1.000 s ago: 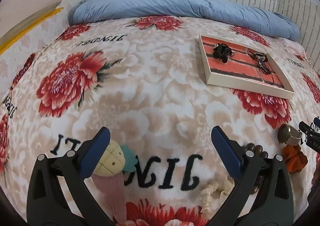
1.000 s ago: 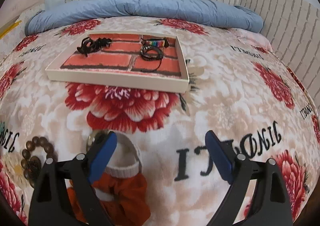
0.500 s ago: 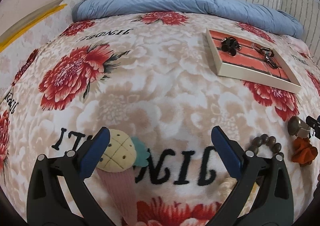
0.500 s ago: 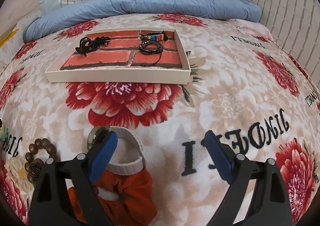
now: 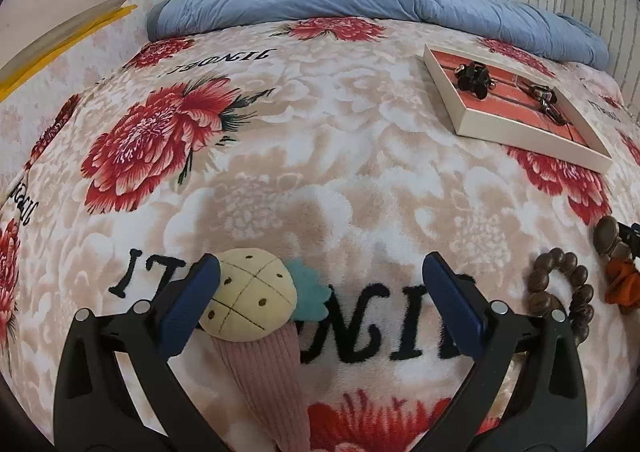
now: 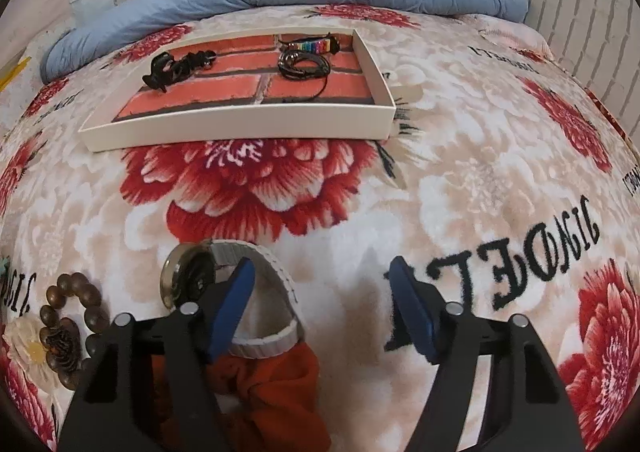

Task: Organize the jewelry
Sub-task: 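Move the left tool to the plush ice-cream keychain while the right tool reaches the white-strap watch, then close the left tool on the plush keychain while the right tool grasps the watch strap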

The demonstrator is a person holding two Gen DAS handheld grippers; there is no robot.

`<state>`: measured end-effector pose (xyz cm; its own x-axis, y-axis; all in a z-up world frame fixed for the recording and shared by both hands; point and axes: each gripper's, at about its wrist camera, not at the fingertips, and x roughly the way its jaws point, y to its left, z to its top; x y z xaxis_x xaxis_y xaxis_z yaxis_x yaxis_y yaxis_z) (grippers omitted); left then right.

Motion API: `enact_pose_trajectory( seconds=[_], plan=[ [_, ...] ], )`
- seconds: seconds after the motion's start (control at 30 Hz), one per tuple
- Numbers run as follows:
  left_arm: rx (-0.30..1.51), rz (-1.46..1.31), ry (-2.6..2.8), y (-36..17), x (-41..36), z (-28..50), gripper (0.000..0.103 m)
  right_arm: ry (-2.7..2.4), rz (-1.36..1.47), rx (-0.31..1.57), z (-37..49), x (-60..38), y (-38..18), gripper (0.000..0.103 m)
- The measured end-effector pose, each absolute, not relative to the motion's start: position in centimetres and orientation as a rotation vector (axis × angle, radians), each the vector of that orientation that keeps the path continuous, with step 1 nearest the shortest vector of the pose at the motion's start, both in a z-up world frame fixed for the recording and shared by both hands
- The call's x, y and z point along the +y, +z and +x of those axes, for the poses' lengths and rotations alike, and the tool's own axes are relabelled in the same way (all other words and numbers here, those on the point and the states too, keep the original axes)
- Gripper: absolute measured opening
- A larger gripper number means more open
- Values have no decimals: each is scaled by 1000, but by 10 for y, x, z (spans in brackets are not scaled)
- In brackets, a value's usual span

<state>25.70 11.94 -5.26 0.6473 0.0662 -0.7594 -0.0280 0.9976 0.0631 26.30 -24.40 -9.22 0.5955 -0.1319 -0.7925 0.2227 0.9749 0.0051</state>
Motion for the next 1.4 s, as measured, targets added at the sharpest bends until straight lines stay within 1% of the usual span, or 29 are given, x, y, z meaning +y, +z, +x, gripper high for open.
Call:
enact_pose_trajectory(
  seconds=[0.17,0.27,0.33,0.37,0.43,0.47,0.77,0.97,1.03,1.13,1.17,1.2,1.23,1.27,1.33,1.4],
  plan=[
    [863,66,47,-58,119,257,98,-197,140,919,264,-246,-99,62],
    [867,76,53,-62,121,259,98,-185,139,919,266,-243,-100,56],
    [872,73,61,-64,124,260,98,-171,137,920,267,-240,-100,46],
    [875,67,65,-66,127,261,98,-163,134,920,268,-238,-100,43],
    [878,52,67,-67,131,261,98,-148,125,916,269,-233,-100,30],
    [879,42,64,-68,133,261,98,-144,119,915,269,-231,-100,28],
    [905,17,84,-73,148,264,98,-140,129,914,270,-231,-100,28],
    [957,-54,111,-85,170,265,97,-139,127,910,270,-231,-100,28],
    [964,-88,110,-88,177,265,95,-138,128,906,270,-232,-100,28],
    [958,-95,124,-88,181,264,82,-135,123,895,268,-232,-99,24],
    [955,-88,130,-87,181,264,79,-134,120,887,268,-231,-97,23],
    [952,-80,136,-86,181,263,73,-135,117,882,267,-231,-96,18],
    [948,-74,145,-85,183,263,64,-132,113,878,266,-231,-94,15],
    [946,-70,154,-84,184,263,60,-131,106,877,266,-230,-93,14],
    [946,-76,165,-81,190,263,45,-128,89,879,267,-229,-91,12],
    [947,-100,158,-78,198,263,43,-127,91,875,266,-229,-89,12]
  ],
)
